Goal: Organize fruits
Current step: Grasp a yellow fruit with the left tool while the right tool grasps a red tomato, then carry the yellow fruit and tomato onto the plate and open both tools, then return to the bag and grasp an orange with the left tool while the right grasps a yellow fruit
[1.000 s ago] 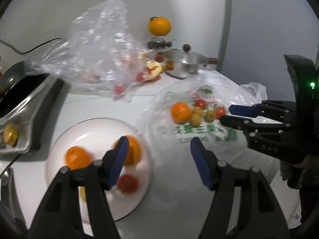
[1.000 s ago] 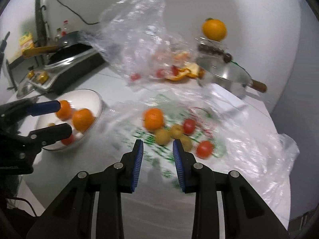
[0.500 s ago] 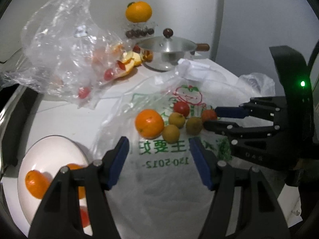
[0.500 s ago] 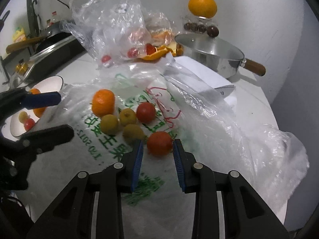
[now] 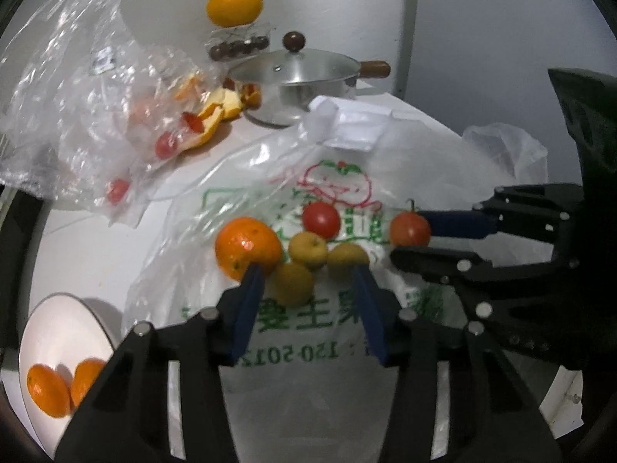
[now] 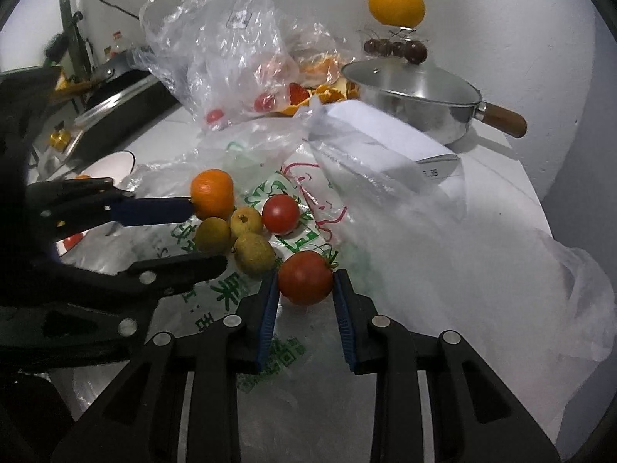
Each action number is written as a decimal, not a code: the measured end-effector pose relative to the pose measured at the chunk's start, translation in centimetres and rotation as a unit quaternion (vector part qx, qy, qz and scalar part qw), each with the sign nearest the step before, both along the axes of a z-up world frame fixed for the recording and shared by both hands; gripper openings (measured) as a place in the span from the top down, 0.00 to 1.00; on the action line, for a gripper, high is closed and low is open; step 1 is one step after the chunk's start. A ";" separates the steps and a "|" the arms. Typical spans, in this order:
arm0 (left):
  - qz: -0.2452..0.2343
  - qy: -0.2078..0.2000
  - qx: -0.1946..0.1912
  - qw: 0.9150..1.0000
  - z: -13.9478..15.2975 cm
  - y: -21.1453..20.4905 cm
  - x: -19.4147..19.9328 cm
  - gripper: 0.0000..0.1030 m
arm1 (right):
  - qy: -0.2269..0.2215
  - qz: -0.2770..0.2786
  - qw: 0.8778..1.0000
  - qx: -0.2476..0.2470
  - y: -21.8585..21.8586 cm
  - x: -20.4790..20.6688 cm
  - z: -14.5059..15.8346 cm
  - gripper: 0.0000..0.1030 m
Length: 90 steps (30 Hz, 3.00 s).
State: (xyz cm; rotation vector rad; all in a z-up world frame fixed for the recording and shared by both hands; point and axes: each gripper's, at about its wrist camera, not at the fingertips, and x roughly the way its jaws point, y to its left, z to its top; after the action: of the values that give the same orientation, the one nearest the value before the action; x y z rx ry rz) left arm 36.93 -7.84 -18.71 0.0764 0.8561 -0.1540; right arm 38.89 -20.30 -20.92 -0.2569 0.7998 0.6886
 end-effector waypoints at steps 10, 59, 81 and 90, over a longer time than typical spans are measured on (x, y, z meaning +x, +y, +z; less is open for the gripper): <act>-0.012 0.005 0.063 0.998 -1.3 -0.4 -0.4 0.75 | -0.005 -0.011 1.000 0.009 -1.0 -0.1 0.2 0.70; 0.117 -0.049 -0.018 0.992 0.8 21.0 -8.1 0.75 | -0.011 0.103 0.994 0.028 20.0 -4.9 1.7 0.70; 0.118 -0.072 -0.019 0.990 3.1 17.7 -8.7 0.48 | -0.033 0.046 0.998 0.030 14.2 -4.7 3.6 0.64; 0.079 -0.080 -0.020 0.993 4.1 11.9 -7.4 0.48 | -0.034 -0.027 0.999 0.020 5.8 -3.2 3.2 0.64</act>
State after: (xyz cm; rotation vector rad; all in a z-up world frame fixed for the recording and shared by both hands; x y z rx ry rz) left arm 29.51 4.09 -14.57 -0.0158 0.6956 -0.0156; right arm 35.67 -14.52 -17.71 -0.2207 0.7241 0.6405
